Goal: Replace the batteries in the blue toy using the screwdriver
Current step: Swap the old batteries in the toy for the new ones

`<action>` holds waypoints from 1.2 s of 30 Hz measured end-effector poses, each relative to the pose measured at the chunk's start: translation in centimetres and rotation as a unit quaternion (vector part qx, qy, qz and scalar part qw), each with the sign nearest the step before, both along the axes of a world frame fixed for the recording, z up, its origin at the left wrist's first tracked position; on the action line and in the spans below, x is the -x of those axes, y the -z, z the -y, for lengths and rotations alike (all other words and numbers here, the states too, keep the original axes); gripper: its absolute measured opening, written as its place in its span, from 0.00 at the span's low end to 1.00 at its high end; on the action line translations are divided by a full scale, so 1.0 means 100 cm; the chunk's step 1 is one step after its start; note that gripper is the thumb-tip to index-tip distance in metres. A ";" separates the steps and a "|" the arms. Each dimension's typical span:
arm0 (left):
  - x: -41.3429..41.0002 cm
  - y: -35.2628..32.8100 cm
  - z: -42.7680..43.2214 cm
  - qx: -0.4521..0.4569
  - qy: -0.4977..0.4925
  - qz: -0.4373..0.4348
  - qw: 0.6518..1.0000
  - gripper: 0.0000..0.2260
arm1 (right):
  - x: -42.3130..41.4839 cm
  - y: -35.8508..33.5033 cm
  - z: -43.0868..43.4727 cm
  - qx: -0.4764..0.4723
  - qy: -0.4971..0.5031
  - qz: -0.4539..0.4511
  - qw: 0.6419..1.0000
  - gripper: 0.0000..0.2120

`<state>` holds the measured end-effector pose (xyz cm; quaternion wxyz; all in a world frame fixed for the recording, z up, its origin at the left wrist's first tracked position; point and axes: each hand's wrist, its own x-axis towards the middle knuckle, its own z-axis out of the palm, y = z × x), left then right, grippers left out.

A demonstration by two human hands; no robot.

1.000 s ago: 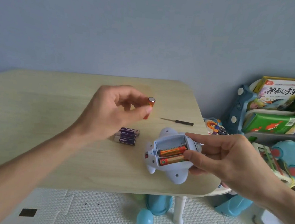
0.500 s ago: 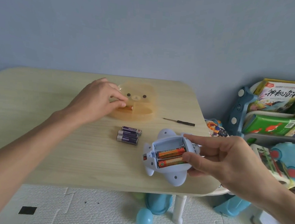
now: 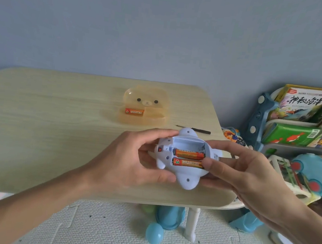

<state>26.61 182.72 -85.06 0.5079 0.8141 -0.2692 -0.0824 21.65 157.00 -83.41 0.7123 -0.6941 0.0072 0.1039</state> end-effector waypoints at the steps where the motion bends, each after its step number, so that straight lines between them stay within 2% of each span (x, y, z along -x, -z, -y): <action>1: 0.000 0.000 0.001 0.012 0.000 -0.007 1.000 0.35 | 0.001 -0.004 0.000 0.025 -0.005 0.009 1.000 0.19; 3: -0.002 -0.002 0.000 0.016 0.006 -0.015 1.000 0.35 | 0.001 -0.014 0.002 0.155 -0.018 0.065 0.986 0.20; 4: -0.004 -0.004 -0.001 0.011 0.010 -0.018 1.000 0.34 | 0.001 -0.018 0.006 0.243 -0.029 0.117 0.962 0.22; 6: -0.005 -0.009 -0.002 -0.004 0.018 -0.018 1.000 0.33 | -0.001 -0.027 0.011 0.396 -0.039 0.224 0.890 0.23; 7: -0.006 -0.011 -0.002 -0.012 0.023 -0.015 1.000 0.33 | -0.003 -0.030 0.010 0.441 -0.057 0.267 0.855 0.23; 11: -0.004 -0.015 0.001 -0.031 0.040 0.001 0.999 0.32 | -0.013 -0.027 0.002 0.517 -0.196 0.348 0.757 0.21; 13: -0.003 -0.016 0.001 -0.037 0.046 0.004 0.998 0.32 | -0.017 -0.025 -0.003 0.545 -0.225 0.344 0.731 0.22; 21: -0.007 -0.019 -0.003 -0.058 0.073 -0.003 0.996 0.31 | -0.025 -0.036 -0.012 0.599 -0.269 0.370 0.658 0.22; 27: -0.010 -0.021 -0.005 -0.062 0.077 -0.001 0.995 0.31 | -0.031 -0.032 -0.016 0.595 -0.276 0.383 0.650 0.18; 30: -0.012 -0.021 -0.008 -0.060 0.070 -0.009 0.996 0.31 | -0.031 -0.029 -0.016 0.579 -0.276 0.378 0.668 0.19; 36: -0.013 -0.024 -0.006 -0.067 0.077 -0.017 0.995 0.30 | -0.032 -0.033 -0.019 0.588 -0.284 0.379 0.656 0.24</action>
